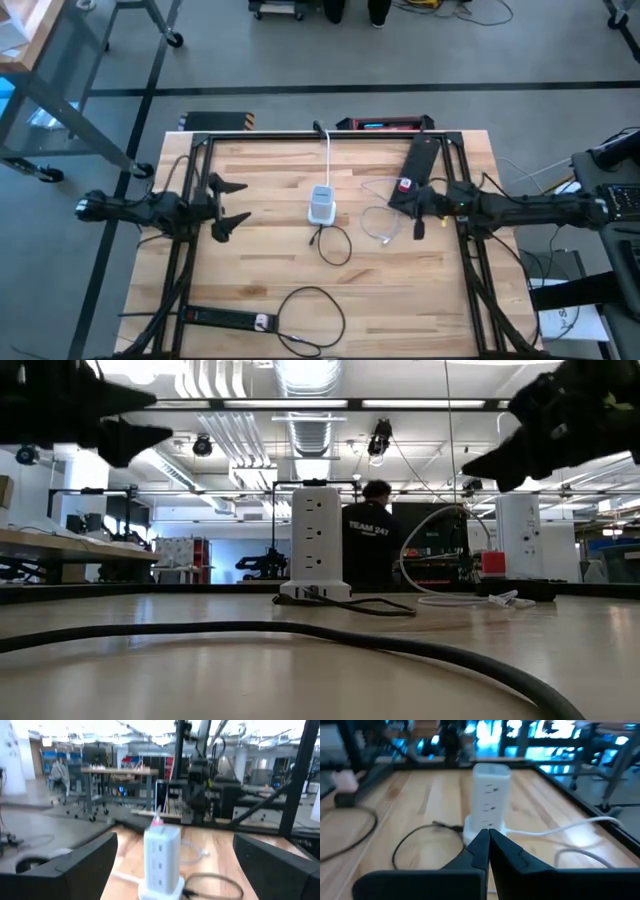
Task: Insert USB
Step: Return to Home Position
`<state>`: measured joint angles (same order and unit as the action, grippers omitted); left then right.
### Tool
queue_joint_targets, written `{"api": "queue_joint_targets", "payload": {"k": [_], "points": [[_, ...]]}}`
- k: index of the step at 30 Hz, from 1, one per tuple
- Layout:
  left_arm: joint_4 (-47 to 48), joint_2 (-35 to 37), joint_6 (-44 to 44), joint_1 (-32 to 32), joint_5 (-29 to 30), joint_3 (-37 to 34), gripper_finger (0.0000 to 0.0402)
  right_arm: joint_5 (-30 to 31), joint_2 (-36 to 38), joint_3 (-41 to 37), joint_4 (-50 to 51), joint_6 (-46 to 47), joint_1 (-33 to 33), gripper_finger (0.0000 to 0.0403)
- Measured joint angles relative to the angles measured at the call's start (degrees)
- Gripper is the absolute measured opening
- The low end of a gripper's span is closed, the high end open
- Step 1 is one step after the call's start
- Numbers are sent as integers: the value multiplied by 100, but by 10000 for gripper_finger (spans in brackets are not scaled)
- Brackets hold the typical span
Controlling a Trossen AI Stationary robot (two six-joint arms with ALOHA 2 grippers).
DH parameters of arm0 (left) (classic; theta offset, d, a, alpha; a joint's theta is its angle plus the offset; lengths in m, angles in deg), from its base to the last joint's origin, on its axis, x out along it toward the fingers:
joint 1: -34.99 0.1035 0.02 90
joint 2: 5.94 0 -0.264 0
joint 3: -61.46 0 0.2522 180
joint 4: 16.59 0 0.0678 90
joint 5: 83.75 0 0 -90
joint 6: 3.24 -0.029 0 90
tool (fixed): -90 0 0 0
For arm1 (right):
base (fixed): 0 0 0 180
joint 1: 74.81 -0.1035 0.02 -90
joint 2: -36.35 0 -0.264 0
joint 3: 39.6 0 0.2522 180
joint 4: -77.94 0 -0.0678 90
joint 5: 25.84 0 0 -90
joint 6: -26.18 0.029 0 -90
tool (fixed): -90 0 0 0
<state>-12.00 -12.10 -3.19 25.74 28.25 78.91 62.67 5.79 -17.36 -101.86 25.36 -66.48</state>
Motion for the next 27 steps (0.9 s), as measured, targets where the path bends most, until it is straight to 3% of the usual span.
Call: {"api": "queue_joint_targets", "payload": {"k": [7,12,15,19,27], "points": [[62,181,204,0,-4,-300,381,-153,1836,-254,1588,533,377,0],[1094,534,111,-7,-51,-75,372,-50,2890,-729,1414,616,241,0],[1504,615,369,-7,-37,-2,368,104,3012,-783,1288,565,-62,0],[526,590,295,-5,-17,-306,367,142,2954,-783,1297,261,-530,0],[503,473,564,193,179,-314,379,152,2783,-783,1305,-67,-758,0]]}}
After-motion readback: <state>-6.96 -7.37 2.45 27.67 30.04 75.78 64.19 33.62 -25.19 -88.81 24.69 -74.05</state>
